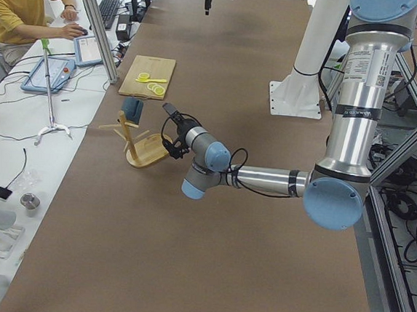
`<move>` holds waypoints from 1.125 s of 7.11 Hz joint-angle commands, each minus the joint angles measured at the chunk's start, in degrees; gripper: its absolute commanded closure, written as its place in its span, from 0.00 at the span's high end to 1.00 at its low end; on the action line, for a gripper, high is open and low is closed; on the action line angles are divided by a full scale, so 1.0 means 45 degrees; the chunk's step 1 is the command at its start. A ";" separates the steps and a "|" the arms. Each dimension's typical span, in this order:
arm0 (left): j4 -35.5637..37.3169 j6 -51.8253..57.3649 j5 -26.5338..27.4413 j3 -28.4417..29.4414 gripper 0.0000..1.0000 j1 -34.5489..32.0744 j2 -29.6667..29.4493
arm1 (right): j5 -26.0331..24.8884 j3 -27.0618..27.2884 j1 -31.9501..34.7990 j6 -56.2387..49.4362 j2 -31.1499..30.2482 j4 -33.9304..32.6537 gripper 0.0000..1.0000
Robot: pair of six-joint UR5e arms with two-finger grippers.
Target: Hang cup on storage rack
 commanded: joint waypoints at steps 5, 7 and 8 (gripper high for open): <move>0.4800 1.5810 -0.0252 0.0482 0.98 -0.1181 0.2715 | -0.0103 -0.0682 0.1266 -0.2196 -0.0279 0.0000 1.00; 0.8386 2.1861 -0.0426 0.0366 0.98 -0.2021 0.3067 | -0.0025 -0.1442 0.2397 -0.4108 -0.0357 0.0000 1.00; 1.0301 2.3164 -0.1472 0.0133 0.98 -0.2508 0.2932 | 0.0053 -0.1659 0.2945 -0.4930 -0.0454 -0.0019 1.00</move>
